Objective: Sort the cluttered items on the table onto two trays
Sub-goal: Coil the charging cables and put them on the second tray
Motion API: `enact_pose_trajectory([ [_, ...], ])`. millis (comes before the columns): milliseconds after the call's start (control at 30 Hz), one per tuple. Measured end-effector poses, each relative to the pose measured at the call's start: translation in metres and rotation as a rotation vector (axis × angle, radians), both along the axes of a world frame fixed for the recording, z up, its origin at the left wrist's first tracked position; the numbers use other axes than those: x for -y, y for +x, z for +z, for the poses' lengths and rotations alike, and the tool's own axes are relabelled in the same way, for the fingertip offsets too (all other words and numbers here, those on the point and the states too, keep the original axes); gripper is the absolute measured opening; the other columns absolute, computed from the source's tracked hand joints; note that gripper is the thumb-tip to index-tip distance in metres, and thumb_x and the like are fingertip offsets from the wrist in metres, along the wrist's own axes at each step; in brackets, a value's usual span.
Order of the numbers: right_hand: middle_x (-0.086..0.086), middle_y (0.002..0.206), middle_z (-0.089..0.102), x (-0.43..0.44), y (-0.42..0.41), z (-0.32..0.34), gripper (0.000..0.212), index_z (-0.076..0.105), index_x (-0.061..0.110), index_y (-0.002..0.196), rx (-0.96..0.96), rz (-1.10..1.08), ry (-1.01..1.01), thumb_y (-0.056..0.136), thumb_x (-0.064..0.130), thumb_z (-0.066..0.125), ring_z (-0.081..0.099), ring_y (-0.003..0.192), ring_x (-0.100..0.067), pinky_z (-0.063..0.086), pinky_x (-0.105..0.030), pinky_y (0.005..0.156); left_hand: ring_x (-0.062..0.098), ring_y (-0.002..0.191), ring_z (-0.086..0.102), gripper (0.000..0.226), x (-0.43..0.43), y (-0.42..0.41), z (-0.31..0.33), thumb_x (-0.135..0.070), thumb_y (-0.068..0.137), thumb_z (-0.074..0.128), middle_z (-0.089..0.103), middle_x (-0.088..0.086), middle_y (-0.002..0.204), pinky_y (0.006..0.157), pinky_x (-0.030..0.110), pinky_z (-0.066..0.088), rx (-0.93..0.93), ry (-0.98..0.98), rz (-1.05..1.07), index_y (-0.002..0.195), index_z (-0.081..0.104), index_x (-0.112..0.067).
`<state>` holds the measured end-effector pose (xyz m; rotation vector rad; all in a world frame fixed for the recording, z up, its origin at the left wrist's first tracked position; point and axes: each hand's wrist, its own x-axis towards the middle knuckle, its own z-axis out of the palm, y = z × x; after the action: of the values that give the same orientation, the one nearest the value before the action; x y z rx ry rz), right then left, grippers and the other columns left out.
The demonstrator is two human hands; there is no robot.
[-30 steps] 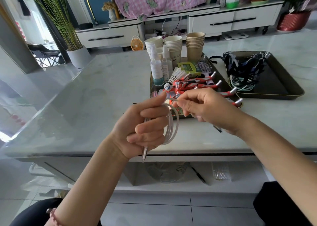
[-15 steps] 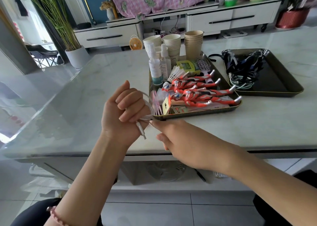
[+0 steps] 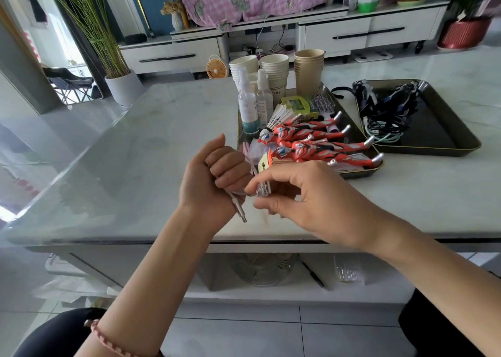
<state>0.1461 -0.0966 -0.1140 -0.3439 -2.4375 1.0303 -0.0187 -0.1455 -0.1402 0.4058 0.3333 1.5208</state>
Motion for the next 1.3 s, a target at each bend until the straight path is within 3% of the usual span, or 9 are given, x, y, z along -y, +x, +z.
enact_pose_trajectory([
  [233, 0.005, 0.094, 0.056, 0.000, -0.009, -0.016, 0.022, 0.071, 0.024, 0.077, -0.285, -0.089, -0.405, 0.056, 0.032, 0.075, 0.054, 0.094, -0.008, 0.045, -0.022, 0.086, 0.015, 0.035, 0.028, 0.045, 0.002, 0.014, -0.003, -0.015, 0.094, 0.040, 0.027, 0.001, 0.041, 0.037, 0.021, 0.017, 0.007, -0.060, -0.119, 0.050, 0.035, -0.016],
  [300, 0.003, 0.096, 0.060, 0.006, -0.010, -0.020, 0.026, 0.070, 0.020, 0.073, -0.346, -0.142, -0.599, 0.050, 0.030, 0.077, 0.056, 0.090, -0.015, 0.047, -0.033, 0.084, 0.014, 0.034, 0.026, 0.045, 0.004, 0.015, -0.002, -0.017, 0.095, 0.040, 0.026, 0.000, 0.040, 0.037, 0.019, 0.013, -0.057, -0.096, -0.063, 0.050, 0.033, -0.017],
  [367, 0.003, 0.101, 0.061, 0.009, -0.011, -0.024, 0.029, 0.067, 0.020, 0.072, -0.356, -0.208, -0.676, 0.047, 0.031, 0.077, 0.057, 0.093, -0.012, 0.046, -0.026, 0.080, 0.010, 0.031, 0.018, 0.045, 0.006, 0.017, 0.000, -0.019, 0.095, 0.038, 0.020, -0.005, 0.038, 0.037, 0.019, 0.011, -0.082, -0.120, -0.058, 0.051, 0.033, -0.016],
  [567, -0.004, 0.101, 0.068, 0.005, -0.008, -0.027, 0.067, 0.049, 0.015, 0.115, -0.249, -0.083, -1.132, 0.052, 0.017, 0.074, 0.063, 0.098, -0.019, 0.051, -0.035, 0.088, 0.011, 0.032, 0.025, 0.046, 0.002, 0.019, -0.002, -0.020, 0.097, 0.037, 0.031, 0.000, 0.041, 0.036, 0.019, 0.015, -0.001, -0.106, -0.220, 0.051, 0.036, -0.017],
  [733, -0.004, 0.098, 0.067, -0.002, -0.002, -0.030, 0.056, 0.062, 0.011, 0.113, -0.122, -0.071, -1.048, 0.059, 0.019, 0.072, 0.061, 0.091, -0.014, 0.050, -0.021, 0.073, 0.009, 0.033, 0.029, 0.049, -0.003, 0.020, -0.005, -0.022, 0.094, 0.041, 0.036, -0.002, 0.039, 0.035, 0.018, 0.024, -0.133, -0.215, -0.247, 0.047, 0.050, -0.011],
  [900, -0.008, 0.100, 0.067, -0.009, -0.001, -0.039, 0.053, 0.060, 0.014, 0.110, -0.059, -0.097, -1.056, 0.059, 0.016, 0.073, 0.061, 0.087, -0.014, 0.047, -0.020, 0.065, 0.003, 0.024, 0.026, 0.047, -0.002, 0.027, 0.004, -0.026, 0.081, 0.054, 0.030, -0.007, 0.033, 0.030, 0.008, 0.023, -0.628, -0.473, 0.062, 0.038, 0.037, -0.020],
  [1033, 0.001, 0.089, 0.066, -0.016, -0.004, -0.044, 0.038, 0.061, 0.019, 0.103, -0.015, -0.163, -0.955, 0.067, 0.017, 0.073, 0.060, 0.083, -0.012, 0.046, -0.023, 0.069, 0.008, 0.040, 0.048, 0.042, -0.001, 0.029, -0.007, -0.041, 0.083, 0.060, 0.047, -0.001, 0.050, 0.048, 0.018, 0.046, -1.119, -0.512, 0.256, 0.078, 0.063, 0.000],
  [1233, 0.005, 0.080, 0.062, -0.025, -0.007, -0.049, 0.029, 0.061, 0.025, 0.104, 0.045, -0.146, -0.870, 0.078, 0.014, 0.071, 0.056, 0.075, -0.009, 0.041, -0.022, 0.060, 0.013, 0.054, 0.043, 0.041, -0.002, 0.032, -0.016, -0.044, 0.084, 0.057, 0.043, -0.003, 0.051, 0.060, 0.028, 0.037, -1.059, -0.493, 0.257, 0.071, 0.064, -0.006],
  [1300, -0.002, 0.081, 0.059, -0.025, -0.008, -0.050, 0.033, 0.062, 0.023, 0.107, 0.042, -0.143, -0.868, 0.078, 0.014, 0.072, 0.057, 0.079, -0.017, 0.043, -0.025, 0.063, 0.017, 0.058, 0.045, 0.050, -0.001, 0.034, -0.017, -0.048, 0.080, 0.059, 0.053, 0.003, 0.057, 0.062, 0.032, 0.037, -1.085, -0.460, 0.257, 0.087, 0.066, 0.002],
])
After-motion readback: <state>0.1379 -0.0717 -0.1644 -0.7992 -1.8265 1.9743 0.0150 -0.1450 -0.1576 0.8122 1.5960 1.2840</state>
